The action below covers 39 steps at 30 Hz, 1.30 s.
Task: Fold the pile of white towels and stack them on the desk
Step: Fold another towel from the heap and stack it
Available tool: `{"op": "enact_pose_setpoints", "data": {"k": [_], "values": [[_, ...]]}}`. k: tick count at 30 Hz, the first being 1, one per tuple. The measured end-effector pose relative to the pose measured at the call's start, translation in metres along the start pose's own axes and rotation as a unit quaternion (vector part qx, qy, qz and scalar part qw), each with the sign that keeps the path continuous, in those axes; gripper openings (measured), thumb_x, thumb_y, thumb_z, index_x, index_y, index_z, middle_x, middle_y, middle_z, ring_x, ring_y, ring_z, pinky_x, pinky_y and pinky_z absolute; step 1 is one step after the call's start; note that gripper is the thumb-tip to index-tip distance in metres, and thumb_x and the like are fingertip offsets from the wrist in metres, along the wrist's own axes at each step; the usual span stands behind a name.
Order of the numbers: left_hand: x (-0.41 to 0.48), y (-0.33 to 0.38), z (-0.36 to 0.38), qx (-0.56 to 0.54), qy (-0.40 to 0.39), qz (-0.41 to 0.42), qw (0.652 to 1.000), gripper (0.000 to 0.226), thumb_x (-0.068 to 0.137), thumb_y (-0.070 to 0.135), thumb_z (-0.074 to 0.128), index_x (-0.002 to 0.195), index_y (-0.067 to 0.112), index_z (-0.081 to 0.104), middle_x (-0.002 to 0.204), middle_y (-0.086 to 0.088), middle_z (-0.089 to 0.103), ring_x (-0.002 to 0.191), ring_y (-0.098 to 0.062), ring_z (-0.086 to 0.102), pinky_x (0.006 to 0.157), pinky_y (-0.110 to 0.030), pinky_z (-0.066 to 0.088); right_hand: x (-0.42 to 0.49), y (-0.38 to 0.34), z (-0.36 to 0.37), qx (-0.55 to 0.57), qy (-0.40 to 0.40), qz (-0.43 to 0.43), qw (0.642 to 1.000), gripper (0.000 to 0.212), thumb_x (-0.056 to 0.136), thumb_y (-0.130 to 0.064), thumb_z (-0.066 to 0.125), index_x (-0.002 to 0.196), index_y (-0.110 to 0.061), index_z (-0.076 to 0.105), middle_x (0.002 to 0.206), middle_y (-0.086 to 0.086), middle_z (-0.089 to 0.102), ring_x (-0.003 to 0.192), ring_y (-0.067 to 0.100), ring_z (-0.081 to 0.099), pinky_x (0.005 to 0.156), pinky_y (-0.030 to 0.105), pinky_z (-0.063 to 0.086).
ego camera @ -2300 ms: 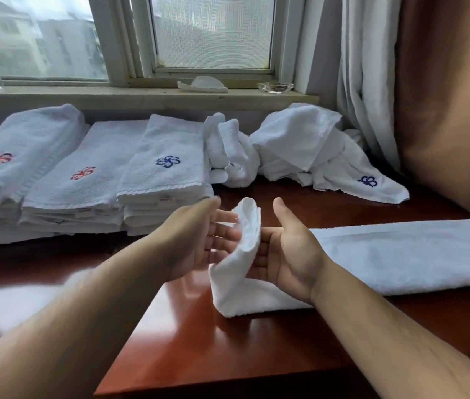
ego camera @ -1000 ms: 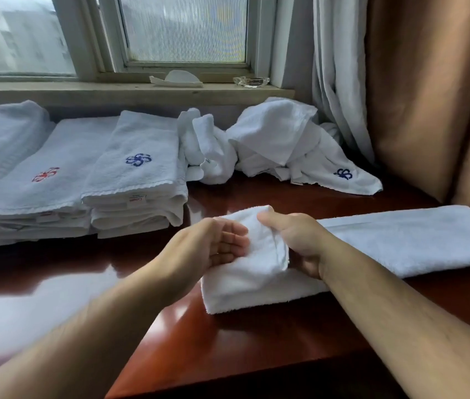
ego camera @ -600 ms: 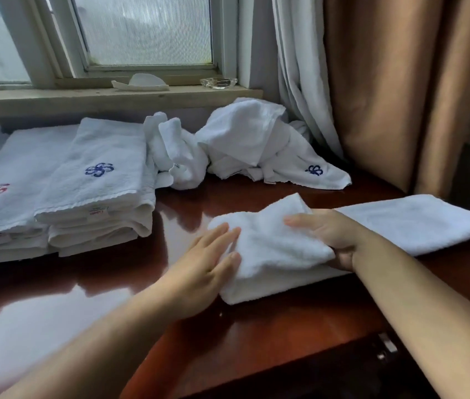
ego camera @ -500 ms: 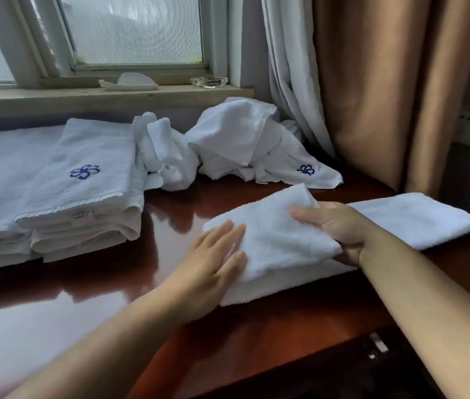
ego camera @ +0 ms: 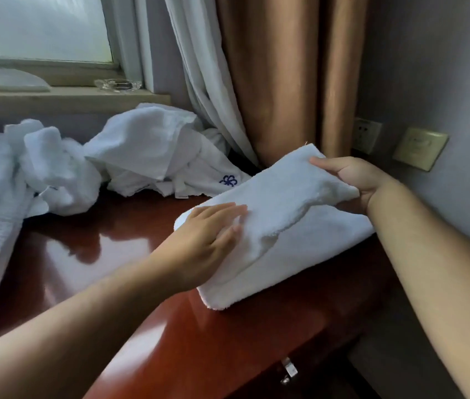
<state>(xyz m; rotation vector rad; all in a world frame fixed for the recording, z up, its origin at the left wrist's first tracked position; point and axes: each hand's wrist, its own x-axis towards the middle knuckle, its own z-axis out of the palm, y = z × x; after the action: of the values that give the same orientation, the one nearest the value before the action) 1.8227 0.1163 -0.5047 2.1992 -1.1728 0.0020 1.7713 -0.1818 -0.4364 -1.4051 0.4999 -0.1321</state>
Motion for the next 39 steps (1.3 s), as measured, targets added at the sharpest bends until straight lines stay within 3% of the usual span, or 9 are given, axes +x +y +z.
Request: {"op": "enact_pose_setpoints", "data": {"k": [5, 14, 18, 21, 24, 26, 28, 31, 39], "values": [[0.032, -0.001, 0.038, 0.051, -0.066, 0.013, 0.996, 0.051, 0.102, 0.05, 0.038, 0.153, 0.043, 0.034, 0.16, 0.017, 0.031, 0.149, -0.006, 0.017, 0.114, -0.022, 0.016, 0.02, -0.016, -0.058, -0.191, 0.058, 0.018, 0.98, 0.036, 0.095, -0.032, 0.069, 0.123, -0.008, 0.067, 0.104, 0.009, 0.078, 0.095, 0.022, 0.076, 0.08, 0.035, 0.056], [0.045, -0.011, 0.076, 0.159, -0.16, -0.006, 0.974, 0.064, 0.098, 0.065, 0.021, 0.158, 0.047, 0.005, 0.168, 0.015, -0.001, 0.154, -0.012, -0.002, 0.12, -0.028, -0.003, 0.064, 0.021, -0.082, -0.601, 0.14, 0.0, 0.787, 0.025, 0.094, -0.039, 0.069, 0.079, -0.018, 0.066, 0.081, 0.001, 0.064, 0.075, 0.018, 0.059, 0.058, 0.029, 0.039], [0.043, -0.011, 0.077, 0.175, -0.157, 0.005, 0.972, 0.069, 0.095, 0.068, 0.013, 0.158, 0.046, 0.001, 0.168, 0.014, -0.006, 0.154, -0.011, -0.006, 0.121, -0.03, -0.006, 0.073, 0.037, -0.077, -0.647, 0.175, 0.055, 0.74, 0.027, 0.096, -0.034, 0.065, 0.1, -0.007, 0.069, 0.088, 0.009, 0.065, 0.079, 0.025, 0.061, 0.065, 0.033, 0.044], [0.041, -0.013, 0.078, 0.178, -0.16, 0.003, 0.971, 0.07, 0.092, 0.069, 0.01, 0.158, 0.047, -0.001, 0.168, 0.016, -0.008, 0.154, -0.01, -0.008, 0.122, -0.031, -0.006, 0.069, 0.052, -0.061, -0.673, 0.281, -0.047, 0.683, 0.021, 0.096, -0.022, 0.057, 0.111, -0.011, 0.065, 0.103, 0.01, 0.063, 0.094, 0.031, 0.06, 0.076, 0.038, 0.046], [0.038, -0.015, 0.078, 0.183, -0.162, -0.004, 0.97, 0.074, 0.089, 0.072, 0.005, 0.158, 0.047, -0.003, 0.167, 0.017, -0.01, 0.154, -0.01, -0.009, 0.123, -0.034, -0.005, 0.059, 0.078, -0.033, -0.597, 0.25, -0.208, 0.733, 0.023, 0.097, -0.028, 0.046, 0.108, -0.027, 0.066, 0.111, 0.001, 0.06, 0.102, 0.027, 0.056, 0.082, 0.039, 0.042], [0.034, -0.017, 0.077, 0.187, -0.169, -0.006, 0.968, 0.074, 0.088, 0.073, 0.004, 0.157, 0.047, -0.002, 0.167, 0.018, -0.01, 0.154, -0.01, -0.007, 0.123, -0.034, -0.003, 0.052, 0.094, -0.017, -0.609, 0.144, -0.183, 0.758, 0.036, 0.101, -0.038, 0.037, 0.128, -0.034, 0.062, 0.131, -0.004, 0.059, 0.12, 0.023, 0.053, 0.096, 0.04, 0.042], [0.028, -0.021, 0.071, 0.188, -0.175, -0.009, 0.966, 0.075, 0.087, 0.074, 0.004, 0.157, 0.048, -0.001, 0.167, 0.019, -0.009, 0.154, -0.01, -0.005, 0.123, -0.035, 0.0, 0.051, 0.103, -0.004, -0.662, 0.071, -0.12, 0.737, 0.05, 0.106, -0.043, 0.024, 0.151, -0.034, 0.042, 0.161, -0.005, 0.036, 0.148, 0.019, 0.029, 0.118, 0.042, 0.025], [0.009, -0.03, 0.056, 0.191, -0.175, -0.019, 0.966, 0.074, 0.087, 0.075, 0.005, 0.156, 0.05, 0.0, 0.166, 0.021, -0.008, 0.153, -0.009, -0.004, 0.123, -0.034, 0.001, 0.047, 0.106, 0.021, -0.693, 0.037, -0.071, 0.717, 0.061, 0.104, -0.053, 0.013, 0.161, -0.031, 0.018, 0.17, -0.002, 0.008, 0.156, 0.021, 0.002, 0.124, 0.047, 0.005], [-0.109, -0.071, -0.021, 0.155, -0.136, -0.066, 0.976, 0.057, 0.087, 0.079, 0.019, 0.144, 0.069, 0.021, 0.156, 0.041, 0.011, 0.146, 0.005, 0.014, 0.119, -0.024, 0.011, 0.011, 0.138, 0.138, -0.689, -0.014, -0.177, 0.703, 0.07, 0.097, -0.055, 0.012, 0.159, -0.026, 0.026, 0.168, 0.003, 0.019, 0.155, 0.024, 0.011, 0.123, 0.049, 0.014]]}}
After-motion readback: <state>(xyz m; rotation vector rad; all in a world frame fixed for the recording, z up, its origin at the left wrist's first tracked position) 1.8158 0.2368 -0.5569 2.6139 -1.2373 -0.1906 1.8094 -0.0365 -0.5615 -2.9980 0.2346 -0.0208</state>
